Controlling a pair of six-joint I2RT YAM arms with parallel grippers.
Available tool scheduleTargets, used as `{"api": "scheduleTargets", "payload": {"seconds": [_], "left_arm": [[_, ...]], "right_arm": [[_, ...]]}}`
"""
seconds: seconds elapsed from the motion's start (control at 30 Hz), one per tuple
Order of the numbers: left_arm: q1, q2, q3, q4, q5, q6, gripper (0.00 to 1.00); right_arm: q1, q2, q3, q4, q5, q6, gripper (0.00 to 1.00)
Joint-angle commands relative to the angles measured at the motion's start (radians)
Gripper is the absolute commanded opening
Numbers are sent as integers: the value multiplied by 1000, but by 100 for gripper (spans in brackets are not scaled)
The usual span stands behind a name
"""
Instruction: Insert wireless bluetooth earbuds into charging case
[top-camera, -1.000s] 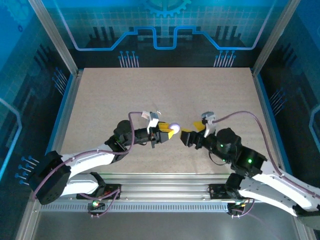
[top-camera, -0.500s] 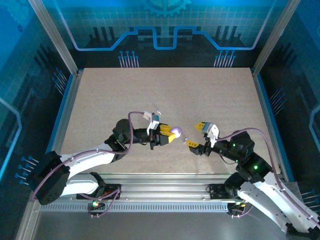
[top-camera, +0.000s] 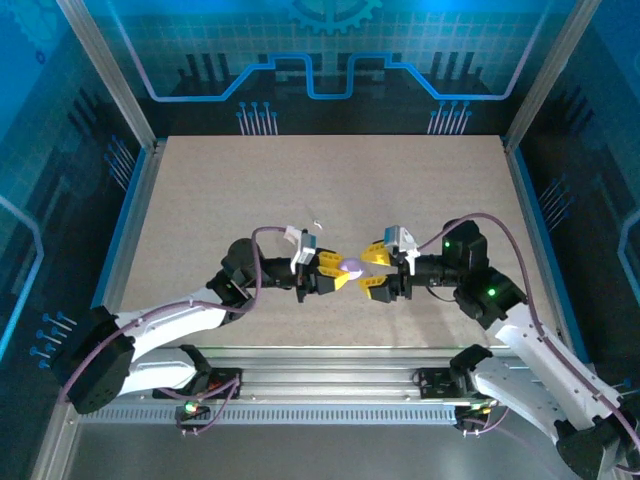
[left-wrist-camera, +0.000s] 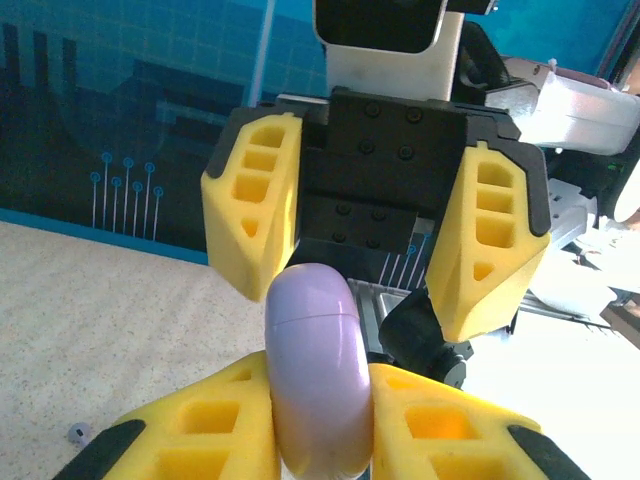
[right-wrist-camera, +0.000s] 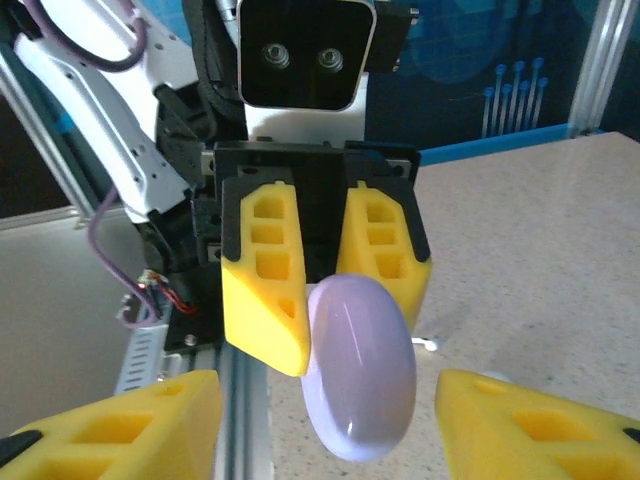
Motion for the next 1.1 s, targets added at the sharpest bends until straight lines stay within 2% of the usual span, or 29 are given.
{"api": "scheduleTargets", "payload": {"seconds": [0.0, 0.4, 0.63, 0.93, 1.07], "left_arm": [[-2, -28, 12, 48, 34, 40, 24], [-2, -33, 21, 43, 49, 65, 24], [-2, -33, 22, 47, 51, 62, 24], [-2, -36, 24, 52, 57, 62, 24], [-1, -36, 26, 53, 57, 60, 24]], "right_arm": [[-9, 24, 52, -10, -104, 5, 59], [-10, 91, 113, -107, -175, -49, 50], [-9, 107, 109, -92, -199, -46, 38], [-9, 121, 109, -108, -206, -66, 34], [-9, 130, 113, -107, -218, -74, 27]]}}
